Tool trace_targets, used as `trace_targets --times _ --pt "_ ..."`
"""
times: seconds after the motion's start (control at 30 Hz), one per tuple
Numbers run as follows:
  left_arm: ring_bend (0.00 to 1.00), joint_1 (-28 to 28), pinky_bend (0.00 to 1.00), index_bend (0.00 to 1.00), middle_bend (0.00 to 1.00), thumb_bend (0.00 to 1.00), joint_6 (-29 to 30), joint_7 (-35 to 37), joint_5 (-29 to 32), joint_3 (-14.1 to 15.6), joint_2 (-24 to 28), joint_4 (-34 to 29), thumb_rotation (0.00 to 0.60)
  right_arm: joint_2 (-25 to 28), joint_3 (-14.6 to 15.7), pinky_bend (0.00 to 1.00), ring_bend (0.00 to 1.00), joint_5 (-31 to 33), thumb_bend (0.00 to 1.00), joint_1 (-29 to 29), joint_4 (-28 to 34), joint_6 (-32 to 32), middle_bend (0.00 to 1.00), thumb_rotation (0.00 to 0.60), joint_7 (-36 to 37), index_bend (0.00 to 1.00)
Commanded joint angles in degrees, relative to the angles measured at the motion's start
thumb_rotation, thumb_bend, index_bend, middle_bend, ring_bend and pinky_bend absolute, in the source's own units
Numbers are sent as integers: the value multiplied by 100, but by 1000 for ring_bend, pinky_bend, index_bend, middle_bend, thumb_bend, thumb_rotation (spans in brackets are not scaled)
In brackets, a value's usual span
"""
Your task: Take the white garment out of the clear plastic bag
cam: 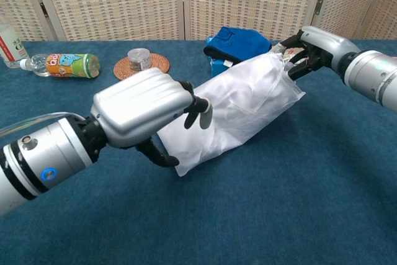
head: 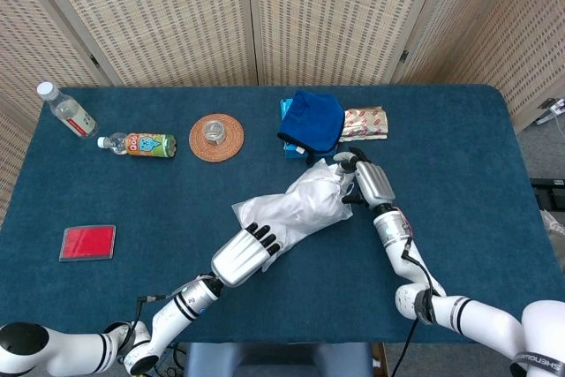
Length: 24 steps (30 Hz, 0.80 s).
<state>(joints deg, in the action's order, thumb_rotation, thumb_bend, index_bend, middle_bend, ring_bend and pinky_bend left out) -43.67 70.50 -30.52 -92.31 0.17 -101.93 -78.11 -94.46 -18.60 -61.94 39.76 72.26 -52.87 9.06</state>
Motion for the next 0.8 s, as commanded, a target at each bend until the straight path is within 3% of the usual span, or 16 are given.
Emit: trace_targets --times 0.03,0.33,0.8 --pt "362 27 485 413 483 20 -15 -43 -40 10 -48 30 600 -4 -2 217 50 7 580 -3 -7 2 248 600 0 903" --pt "363 139 485 379 483 0 -120 -263 1 -56 -262 165 600 -30 -2 217 49 29 581 -16 -43 29 248 600 22 903" --pt "387 362 485 405 517 0 37 -425 -93 -91 -748 627 600 -5 2 217 49 11 581 -61 -29 22 248 600 64 903"
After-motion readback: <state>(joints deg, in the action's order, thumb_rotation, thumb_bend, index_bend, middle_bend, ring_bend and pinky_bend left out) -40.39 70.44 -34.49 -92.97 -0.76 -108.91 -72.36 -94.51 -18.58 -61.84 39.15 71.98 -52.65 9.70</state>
